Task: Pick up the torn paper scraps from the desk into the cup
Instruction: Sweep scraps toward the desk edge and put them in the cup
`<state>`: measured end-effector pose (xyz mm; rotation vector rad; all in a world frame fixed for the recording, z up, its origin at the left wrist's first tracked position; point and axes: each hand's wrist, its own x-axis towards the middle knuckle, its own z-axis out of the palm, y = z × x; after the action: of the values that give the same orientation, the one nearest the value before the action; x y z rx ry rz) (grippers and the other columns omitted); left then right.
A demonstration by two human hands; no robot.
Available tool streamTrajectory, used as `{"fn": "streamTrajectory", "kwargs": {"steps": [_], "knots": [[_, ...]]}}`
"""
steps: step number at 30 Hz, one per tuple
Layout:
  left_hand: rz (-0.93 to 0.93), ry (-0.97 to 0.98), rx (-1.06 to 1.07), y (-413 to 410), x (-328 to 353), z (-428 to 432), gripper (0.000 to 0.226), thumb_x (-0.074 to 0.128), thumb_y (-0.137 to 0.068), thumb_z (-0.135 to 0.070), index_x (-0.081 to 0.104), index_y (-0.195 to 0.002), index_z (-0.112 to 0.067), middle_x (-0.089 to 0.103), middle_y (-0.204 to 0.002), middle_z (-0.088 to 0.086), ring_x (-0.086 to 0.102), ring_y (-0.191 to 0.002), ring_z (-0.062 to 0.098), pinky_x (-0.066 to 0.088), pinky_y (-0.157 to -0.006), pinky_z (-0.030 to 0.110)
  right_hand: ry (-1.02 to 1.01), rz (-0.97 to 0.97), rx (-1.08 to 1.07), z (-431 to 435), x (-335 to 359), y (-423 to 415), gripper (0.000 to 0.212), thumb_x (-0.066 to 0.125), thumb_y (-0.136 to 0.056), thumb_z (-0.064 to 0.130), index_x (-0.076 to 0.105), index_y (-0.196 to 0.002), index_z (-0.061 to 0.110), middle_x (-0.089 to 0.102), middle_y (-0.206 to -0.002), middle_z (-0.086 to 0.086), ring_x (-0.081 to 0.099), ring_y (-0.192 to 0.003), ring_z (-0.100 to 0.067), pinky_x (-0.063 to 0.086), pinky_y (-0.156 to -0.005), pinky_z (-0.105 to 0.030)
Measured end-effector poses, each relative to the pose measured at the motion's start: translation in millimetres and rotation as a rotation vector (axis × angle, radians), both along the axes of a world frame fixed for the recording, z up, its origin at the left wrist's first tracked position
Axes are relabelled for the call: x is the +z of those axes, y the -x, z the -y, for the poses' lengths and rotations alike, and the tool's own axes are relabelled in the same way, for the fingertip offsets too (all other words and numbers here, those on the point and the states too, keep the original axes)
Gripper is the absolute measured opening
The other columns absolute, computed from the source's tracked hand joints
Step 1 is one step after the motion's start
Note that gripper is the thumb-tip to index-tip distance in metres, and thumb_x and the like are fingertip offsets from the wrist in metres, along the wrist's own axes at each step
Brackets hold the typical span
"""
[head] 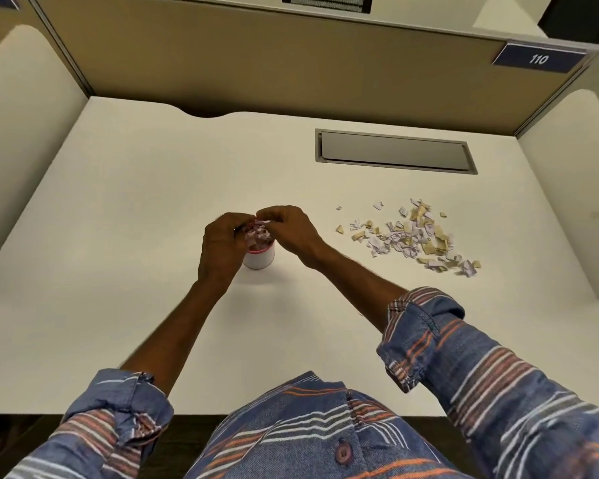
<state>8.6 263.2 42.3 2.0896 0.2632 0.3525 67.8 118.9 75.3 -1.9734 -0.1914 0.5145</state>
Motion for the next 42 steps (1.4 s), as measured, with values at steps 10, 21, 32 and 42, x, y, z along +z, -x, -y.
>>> {"fn": "streamTrajectory", "kwargs": {"steps": [10, 21, 32, 42], "knots": [[0.038, -0.062, -0.017, 2.7, -0.7, -1.8, 0.026, 0.059, -0.087, -0.005, 0.072, -0.108, -0.013, 0.072, -0.106, 0.0, 0.065, -0.101, 0.014, 0.052, -0.089, 0.025, -0.072, -0.089, -0.028, -12.6, 0.3, -0.3, 0.043, 0.06, -0.085, 0.02, 0.062, -0.127, 0.01, 0.064, -0.129, -0.006, 0.06, -0.119, -0.022, 0.051, -0.104, -0.043], [0.03, -0.09, -0.028, 2.5, -0.3, 0.6, 0.028, 0.056, -0.088, -0.002, 0.072, -0.11, -0.01, 0.072, -0.109, 0.004, 0.066, -0.103, 0.018, 0.055, -0.093, 0.036, 0.057, 0.292, -0.206, 0.4, -1.1, 2.2, 0.015, 0.079, -0.079, 0.018, 0.067, -0.085, 0.013, 0.07, -0.073, 0.002, 0.066, -0.066, -0.007, 0.057, -0.067, -0.025], [0.238, -0.15, -0.226, 11.5, 0.4, 44.2, 0.025, 0.057, -0.09, 0.002, 0.073, -0.107, -0.009, 0.072, -0.106, -0.001, 0.064, -0.103, 0.01, 0.047, -0.096, 0.02, 0.588, 0.503, 0.198, 181.4, -81.9, 71.6, 0.022, 0.058, -0.098, 0.014, 0.071, -0.115, 0.012, 0.068, -0.123, -0.006, 0.063, -0.116, -0.026, 0.048, -0.101, -0.034], [0.078, -0.194, -0.421, -0.3, -43.5, 96.2, 0.031, 0.057, -0.096, -0.012, 0.064, -0.125, -0.016, 0.065, -0.124, -0.001, 0.058, -0.119, 0.015, 0.046, -0.103, 0.032, 0.777, 0.676, 0.276, 291.8, -117.5, 160.5, 0.031, 0.066, -0.091, 0.012, 0.069, -0.122, 0.014, 0.065, -0.13, -0.006, 0.066, -0.114, -0.025, 0.058, -0.092, -0.036]]}}
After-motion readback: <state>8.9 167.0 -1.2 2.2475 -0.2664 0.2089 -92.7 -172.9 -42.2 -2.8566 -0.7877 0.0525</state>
